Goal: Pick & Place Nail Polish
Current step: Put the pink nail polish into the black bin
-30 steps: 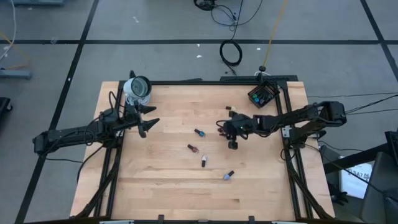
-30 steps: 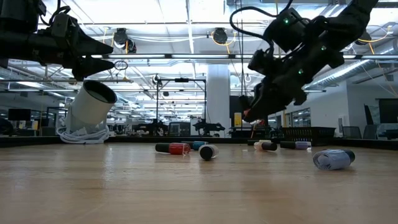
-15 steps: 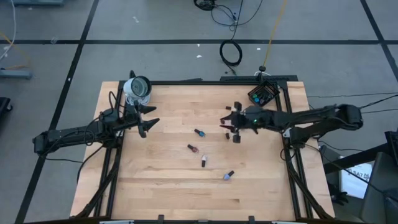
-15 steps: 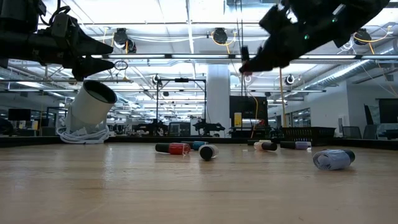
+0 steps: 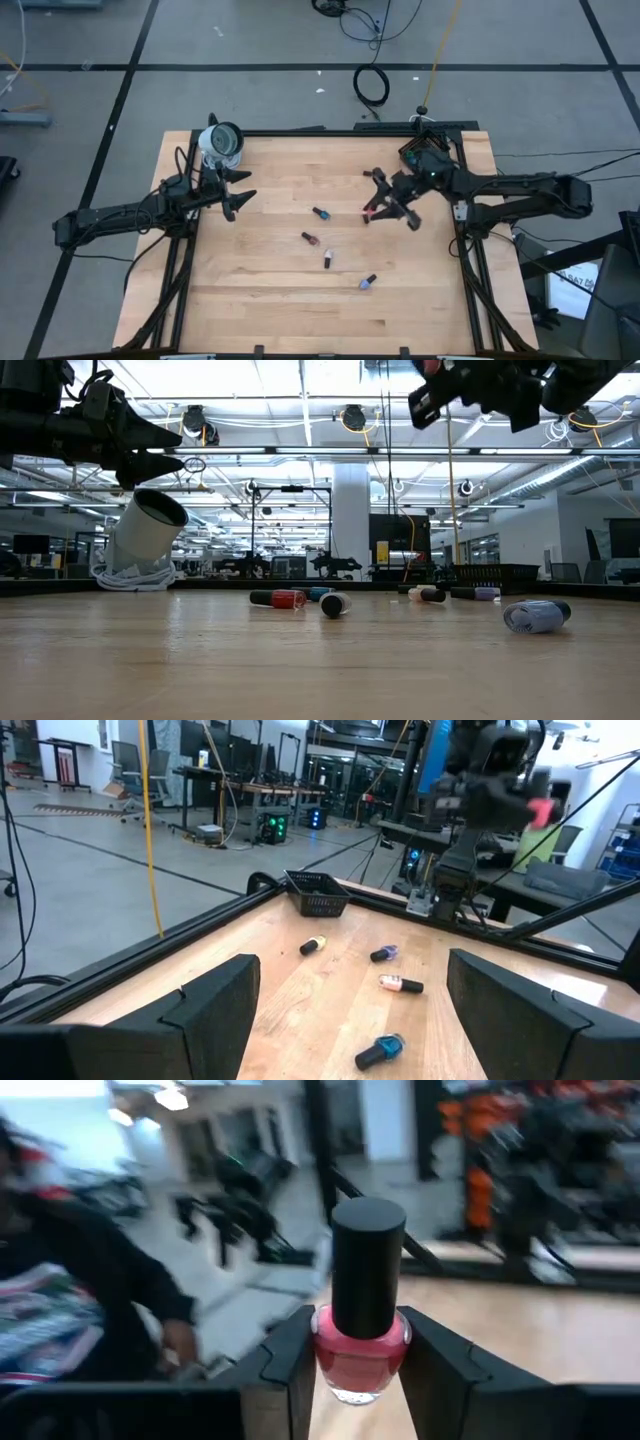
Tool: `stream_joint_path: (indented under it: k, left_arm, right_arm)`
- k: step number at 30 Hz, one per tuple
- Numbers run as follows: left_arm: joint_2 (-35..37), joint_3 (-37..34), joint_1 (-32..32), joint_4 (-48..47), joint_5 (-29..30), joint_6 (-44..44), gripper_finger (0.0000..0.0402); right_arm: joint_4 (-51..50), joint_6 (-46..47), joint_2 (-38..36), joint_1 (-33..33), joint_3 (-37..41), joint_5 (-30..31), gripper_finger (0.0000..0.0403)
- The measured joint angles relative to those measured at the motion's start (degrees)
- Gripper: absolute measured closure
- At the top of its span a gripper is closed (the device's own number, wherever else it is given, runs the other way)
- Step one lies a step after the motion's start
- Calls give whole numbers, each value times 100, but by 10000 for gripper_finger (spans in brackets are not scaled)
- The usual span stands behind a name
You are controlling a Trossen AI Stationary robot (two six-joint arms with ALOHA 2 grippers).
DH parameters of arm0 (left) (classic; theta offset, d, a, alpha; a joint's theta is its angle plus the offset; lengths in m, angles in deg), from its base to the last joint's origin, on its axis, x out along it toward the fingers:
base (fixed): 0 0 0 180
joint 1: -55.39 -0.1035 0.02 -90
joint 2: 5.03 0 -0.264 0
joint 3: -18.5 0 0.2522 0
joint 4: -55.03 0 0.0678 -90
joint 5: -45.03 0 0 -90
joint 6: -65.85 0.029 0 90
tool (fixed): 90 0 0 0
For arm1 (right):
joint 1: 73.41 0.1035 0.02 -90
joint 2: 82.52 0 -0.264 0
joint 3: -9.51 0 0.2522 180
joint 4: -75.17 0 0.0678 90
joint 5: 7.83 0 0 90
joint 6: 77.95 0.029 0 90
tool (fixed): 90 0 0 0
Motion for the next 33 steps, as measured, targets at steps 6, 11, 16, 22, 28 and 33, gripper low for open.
stream_joint_path:
  k: [6,11,16,22,28,33]
  left_arm:
    - [0,0,0,1,0,1,91]
    - [0,0,0,1,0,0,91]
    - [0,0,0,1,0,0,91]
    - [0,0,0,1,0,1,91]
    - [0,0,2,1,0,-1,91]
    - [0,0,2,1,0,0,91]
  right_arm:
    - [-202,265,-57,-243,-2,-300,296]
    - [-2046,-667,-53,-277,-2,1385,296]
    - [-3396,-1242,-48,-289,0,4039,296]
    - [-4076,-1507,-50,-740,0,6550,296]
    - [-4576,-1378,-52,-1700,0,7271,296]
    - [-4788,-1022,-52,-2555,0,7114,296]
